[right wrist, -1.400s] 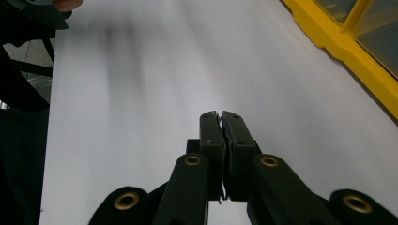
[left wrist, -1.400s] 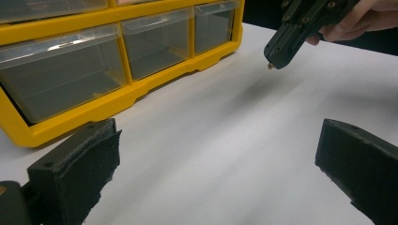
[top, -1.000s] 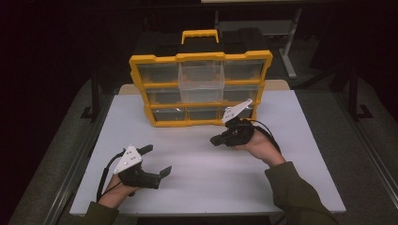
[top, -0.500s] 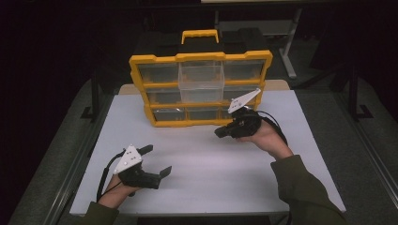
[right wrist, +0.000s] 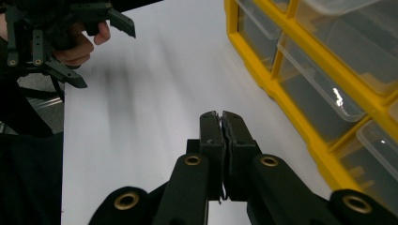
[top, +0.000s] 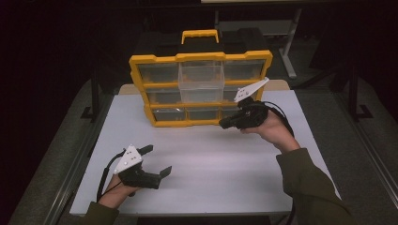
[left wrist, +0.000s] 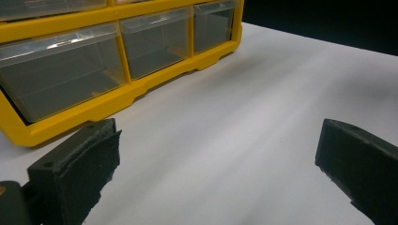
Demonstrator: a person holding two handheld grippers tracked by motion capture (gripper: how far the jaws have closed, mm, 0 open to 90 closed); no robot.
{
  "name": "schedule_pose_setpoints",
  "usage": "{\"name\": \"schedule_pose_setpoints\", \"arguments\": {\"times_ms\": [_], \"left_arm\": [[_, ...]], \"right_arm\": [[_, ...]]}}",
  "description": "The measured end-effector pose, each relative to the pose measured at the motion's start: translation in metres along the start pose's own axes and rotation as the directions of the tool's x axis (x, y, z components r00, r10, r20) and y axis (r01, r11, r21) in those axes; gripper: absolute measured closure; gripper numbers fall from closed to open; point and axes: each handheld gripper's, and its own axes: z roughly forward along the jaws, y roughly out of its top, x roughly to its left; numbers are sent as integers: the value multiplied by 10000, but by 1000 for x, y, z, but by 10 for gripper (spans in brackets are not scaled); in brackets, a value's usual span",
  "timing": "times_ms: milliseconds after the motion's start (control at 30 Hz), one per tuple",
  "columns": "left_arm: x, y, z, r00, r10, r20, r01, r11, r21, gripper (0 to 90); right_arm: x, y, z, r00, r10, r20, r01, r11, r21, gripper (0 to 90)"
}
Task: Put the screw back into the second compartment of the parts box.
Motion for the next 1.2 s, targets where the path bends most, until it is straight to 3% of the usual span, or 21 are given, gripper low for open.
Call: {"name": "schedule_pose_setpoints", "arguments": {"times_ms": [433,1200], "left_arm": [[0,0,1,10000,12,18,-12,10000,12,0],[0,0,1,10000,84,26,-84,10000,-49,0]], "right_arm": [[-5,12,-23,9998,84,207,-78,9995,-296,872],[-9,53,-72,9947,-326,972,403,9961,-785,872]]}}
